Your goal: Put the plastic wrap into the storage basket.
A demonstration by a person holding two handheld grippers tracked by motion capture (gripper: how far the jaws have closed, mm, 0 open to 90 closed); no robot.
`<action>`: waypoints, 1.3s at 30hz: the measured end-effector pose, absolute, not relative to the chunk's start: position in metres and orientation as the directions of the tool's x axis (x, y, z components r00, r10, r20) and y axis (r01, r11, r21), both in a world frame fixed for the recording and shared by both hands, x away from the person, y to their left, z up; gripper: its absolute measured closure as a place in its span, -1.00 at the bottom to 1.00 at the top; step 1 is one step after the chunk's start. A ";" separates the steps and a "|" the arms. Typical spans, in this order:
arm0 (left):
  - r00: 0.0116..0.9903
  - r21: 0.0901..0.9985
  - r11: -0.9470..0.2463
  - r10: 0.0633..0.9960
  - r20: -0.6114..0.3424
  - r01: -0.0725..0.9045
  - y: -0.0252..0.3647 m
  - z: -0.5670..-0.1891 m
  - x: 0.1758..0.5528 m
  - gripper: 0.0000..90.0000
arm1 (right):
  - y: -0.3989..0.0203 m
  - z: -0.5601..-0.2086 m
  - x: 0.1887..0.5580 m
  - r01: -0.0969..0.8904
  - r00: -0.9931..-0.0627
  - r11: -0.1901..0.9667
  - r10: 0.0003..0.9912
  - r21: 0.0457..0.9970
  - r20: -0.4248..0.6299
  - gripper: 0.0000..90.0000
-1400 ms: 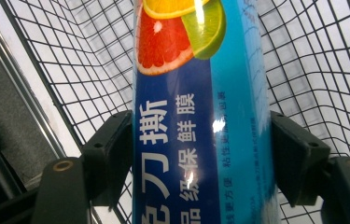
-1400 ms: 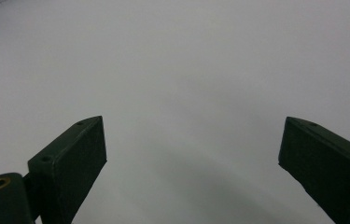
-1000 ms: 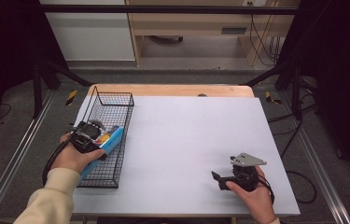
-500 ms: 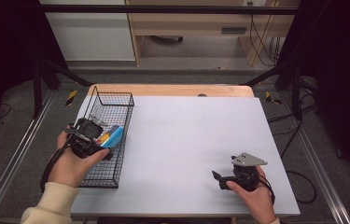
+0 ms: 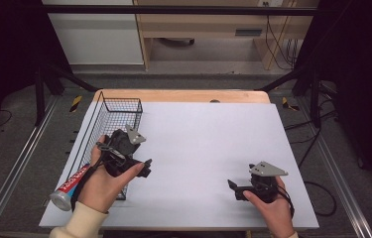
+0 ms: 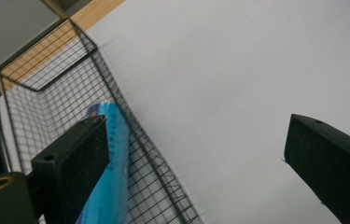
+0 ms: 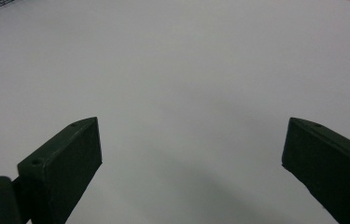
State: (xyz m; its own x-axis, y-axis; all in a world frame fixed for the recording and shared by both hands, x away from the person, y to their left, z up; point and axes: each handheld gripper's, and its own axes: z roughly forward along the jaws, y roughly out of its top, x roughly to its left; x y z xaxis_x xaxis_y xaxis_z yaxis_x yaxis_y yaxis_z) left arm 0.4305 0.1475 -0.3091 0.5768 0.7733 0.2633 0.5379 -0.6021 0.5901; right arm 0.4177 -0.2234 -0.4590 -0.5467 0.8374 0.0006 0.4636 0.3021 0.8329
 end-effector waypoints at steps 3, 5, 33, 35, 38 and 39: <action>0.595 0.606 -0.604 0.763 0.252 0.518 0.137 -0.312 0.429 -0.85 | -0.224 -0.459 0.418 0.462 -0.547 0.305 0.837 0.832 -0.003 -0.89; 0.608 0.610 -0.610 0.754 0.250 0.506 0.131 -0.314 0.429 -0.85 | -0.224 -0.459 0.418 0.463 -0.546 0.304 0.838 0.833 -0.002 -0.89; 0.672 0.668 -0.588 0.719 0.174 0.456 0.083 -0.387 0.431 -0.86 | -0.225 -0.459 0.418 0.459 -0.547 0.319 0.837 0.829 -0.020 -0.89; 0.673 0.669 -0.587 0.719 0.173 0.456 0.082 -0.390 0.432 -0.85 | -0.225 -0.459 0.418 0.459 -0.547 0.320 0.837 0.829 -0.020 -0.88; 0.673 0.673 -0.582 0.720 0.168 0.455 0.081 -0.398 0.433 -0.85 | -0.225 -0.459 0.418 0.460 -0.546 0.319 0.838 0.829 -0.020 -0.88; 0.676 0.672 -0.585 0.718 0.167 0.455 0.081 -0.399 0.433 -0.84 | -0.225 -0.459 0.418 0.459 -0.547 0.321 0.837 0.829 -0.022 -0.88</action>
State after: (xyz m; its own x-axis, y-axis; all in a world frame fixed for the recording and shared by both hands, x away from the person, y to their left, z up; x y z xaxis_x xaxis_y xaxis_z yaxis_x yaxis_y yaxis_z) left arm 0.4329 0.0813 -0.3993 0.6761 0.7176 0.1673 0.4547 -0.5850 0.6716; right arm 0.4179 -0.2253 -0.4590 -0.5467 0.8371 -0.0219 0.4585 0.3211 0.8286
